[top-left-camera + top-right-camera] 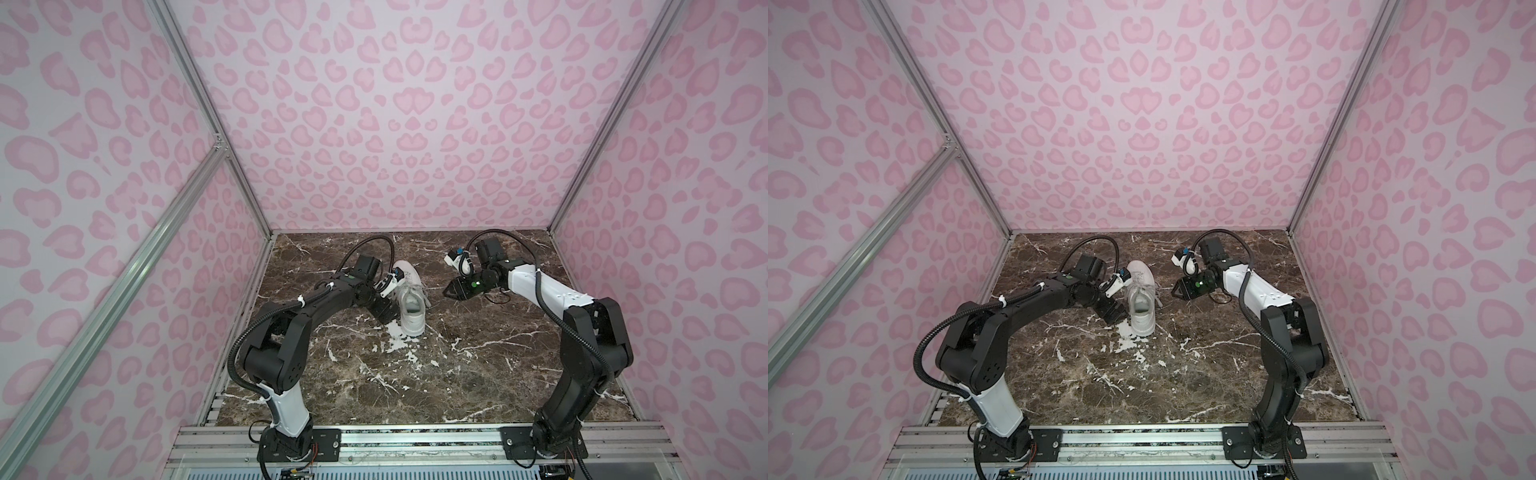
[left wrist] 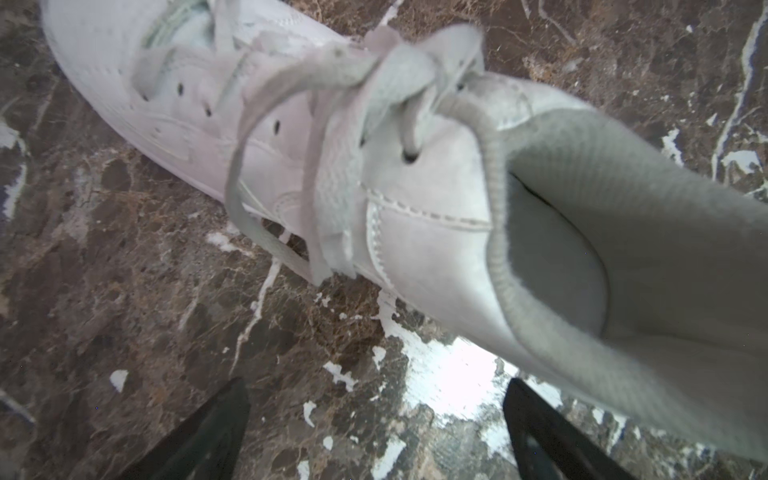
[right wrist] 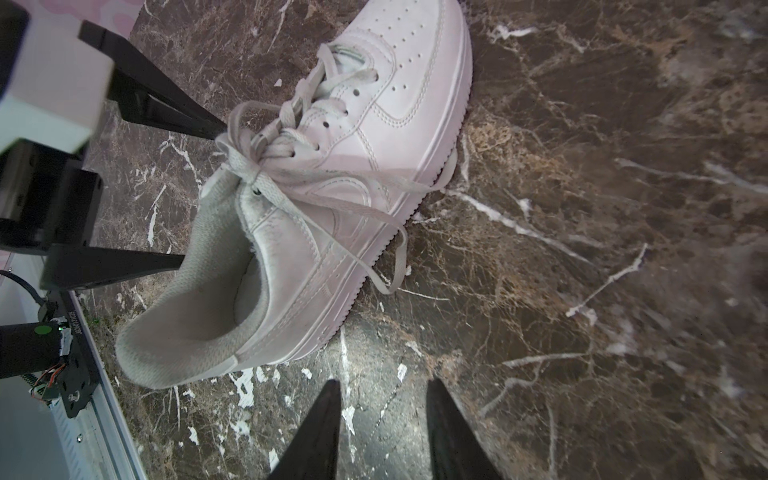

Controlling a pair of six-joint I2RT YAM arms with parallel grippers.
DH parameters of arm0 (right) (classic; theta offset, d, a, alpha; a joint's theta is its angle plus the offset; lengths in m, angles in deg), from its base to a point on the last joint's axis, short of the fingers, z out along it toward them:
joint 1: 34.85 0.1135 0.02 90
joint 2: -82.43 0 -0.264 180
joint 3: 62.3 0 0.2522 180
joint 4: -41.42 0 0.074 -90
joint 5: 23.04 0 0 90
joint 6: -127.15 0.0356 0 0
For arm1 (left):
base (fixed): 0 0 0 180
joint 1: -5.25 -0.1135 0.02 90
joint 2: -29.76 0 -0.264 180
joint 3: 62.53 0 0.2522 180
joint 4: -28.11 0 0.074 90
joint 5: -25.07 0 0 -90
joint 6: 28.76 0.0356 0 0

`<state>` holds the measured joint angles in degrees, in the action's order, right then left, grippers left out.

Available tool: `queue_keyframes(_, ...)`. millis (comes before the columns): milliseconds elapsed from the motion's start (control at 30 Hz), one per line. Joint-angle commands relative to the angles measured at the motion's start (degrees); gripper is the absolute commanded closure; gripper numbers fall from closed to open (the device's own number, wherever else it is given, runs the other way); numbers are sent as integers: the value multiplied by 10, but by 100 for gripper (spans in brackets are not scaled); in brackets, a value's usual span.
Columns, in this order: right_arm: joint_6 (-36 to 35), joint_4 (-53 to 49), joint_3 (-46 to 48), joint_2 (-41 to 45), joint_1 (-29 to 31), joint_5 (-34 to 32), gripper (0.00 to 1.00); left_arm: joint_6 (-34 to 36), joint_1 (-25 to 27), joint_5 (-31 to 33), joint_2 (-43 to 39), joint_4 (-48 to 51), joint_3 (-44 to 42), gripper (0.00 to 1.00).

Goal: Tie the shoes

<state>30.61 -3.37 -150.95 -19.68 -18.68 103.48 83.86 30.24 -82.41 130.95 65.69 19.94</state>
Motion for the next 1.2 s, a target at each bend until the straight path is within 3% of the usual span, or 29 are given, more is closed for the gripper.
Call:
queue_keyframes(0,24,24,13,12,-9,0,58,-15,-17,-43,-37,-39,-16,3)
queue_keyframes(67,35,47,27,30,-15,-9,50,-56,-41,-85,-88,-115,-66,3)
queue_keyframes(200,48,60,36,50,-30,-27,35,-156,-85,-35,-183,-262,-154,3)
queue_keyframes(267,52,67,45,63,-40,-36,27,-196,-123,-56,-207,-282,-167,3)
queue_keyframes(367,61,87,66,91,-57,-67,2,-227,-167,-106,-251,-338,-212,3)
queue_keyframes(433,72,114,89,113,-73,-90,2,-222,-182,-112,-286,-382,-244,3)
queue_keyframes(500,92,155,122,138,-93,-117,2,-219,-190,-68,-323,-413,-276,3)
queue_keyframes(633,134,321,254,219,-112,-271,2,-273,-224,147,-385,-483,-359,3)
queue_keyframes(733,106,476,363,260,-114,-351,2,-284,-267,174,-416,-530,-413,3)
queue_keyframes(833,103,551,412,268,-118,-447,2,-292,-289,197,-424,-594,-462,3)
queue_keyframes(1067,100,630,442,225,-143,-495,2,-284,-301,173,-375,-649,-516,3)
queue_keyframes(1167,109,649,471,237,-160,-474,2,-291,-302,182,-350,-726,-547,3)
